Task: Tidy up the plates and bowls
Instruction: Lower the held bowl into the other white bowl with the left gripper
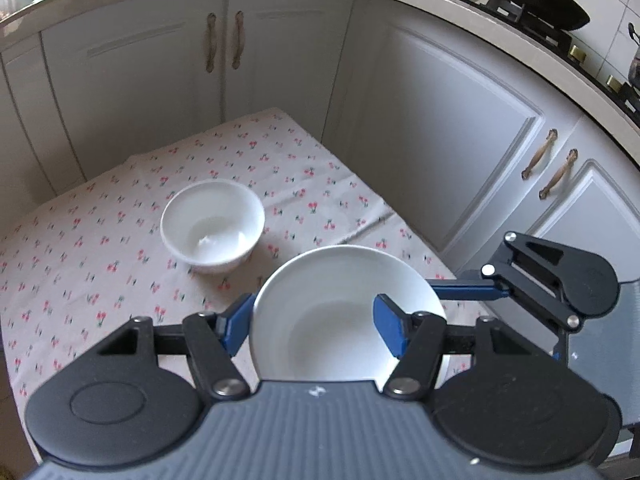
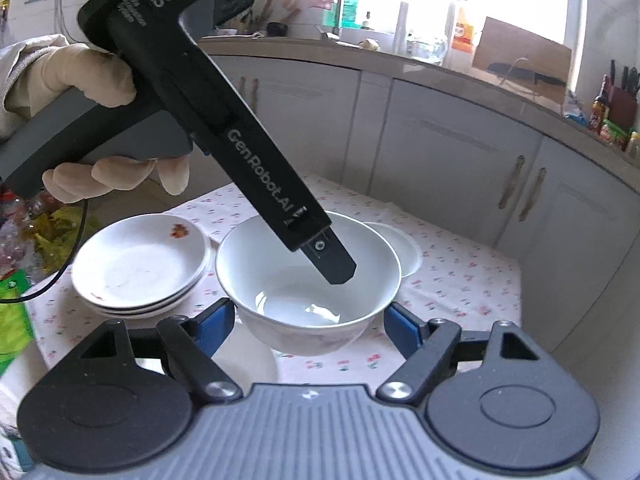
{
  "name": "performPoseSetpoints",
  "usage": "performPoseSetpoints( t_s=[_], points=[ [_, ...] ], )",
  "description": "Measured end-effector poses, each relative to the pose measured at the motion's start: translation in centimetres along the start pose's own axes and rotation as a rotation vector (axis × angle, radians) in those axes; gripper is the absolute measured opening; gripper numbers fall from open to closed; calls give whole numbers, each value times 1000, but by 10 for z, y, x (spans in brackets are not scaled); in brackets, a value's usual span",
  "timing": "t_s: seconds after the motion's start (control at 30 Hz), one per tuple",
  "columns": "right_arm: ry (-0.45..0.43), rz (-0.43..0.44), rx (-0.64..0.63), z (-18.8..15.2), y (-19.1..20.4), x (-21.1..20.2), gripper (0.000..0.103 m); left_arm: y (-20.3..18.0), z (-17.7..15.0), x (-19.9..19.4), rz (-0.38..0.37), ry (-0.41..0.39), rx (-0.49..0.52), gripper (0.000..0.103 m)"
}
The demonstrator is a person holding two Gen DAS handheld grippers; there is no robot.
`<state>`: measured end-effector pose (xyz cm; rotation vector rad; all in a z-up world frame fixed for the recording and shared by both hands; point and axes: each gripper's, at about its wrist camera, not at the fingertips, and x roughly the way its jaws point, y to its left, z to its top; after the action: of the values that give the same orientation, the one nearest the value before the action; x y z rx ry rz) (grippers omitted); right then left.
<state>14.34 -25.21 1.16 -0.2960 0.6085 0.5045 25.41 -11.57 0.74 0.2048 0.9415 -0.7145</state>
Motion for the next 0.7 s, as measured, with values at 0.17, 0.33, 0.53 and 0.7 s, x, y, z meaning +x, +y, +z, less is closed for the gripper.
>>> performPoseSetpoints(
  t_s=[0.17,0.33,0.53,0.7],
  points=[
    [11,34,9,-5,17,0,85,0,-21,-11,9,-3,-14,63],
    [32,65,18,-14,32,-1,85,-1,-43,-15,5,6,-18,63],
    [73,81,17,-25,45,5,85,-1,-65,-7,-4,33,-23,63],
    [90,79,20,-33,52,9,85,-1,-74,-1,-11,33,-14,63]
  ],
)
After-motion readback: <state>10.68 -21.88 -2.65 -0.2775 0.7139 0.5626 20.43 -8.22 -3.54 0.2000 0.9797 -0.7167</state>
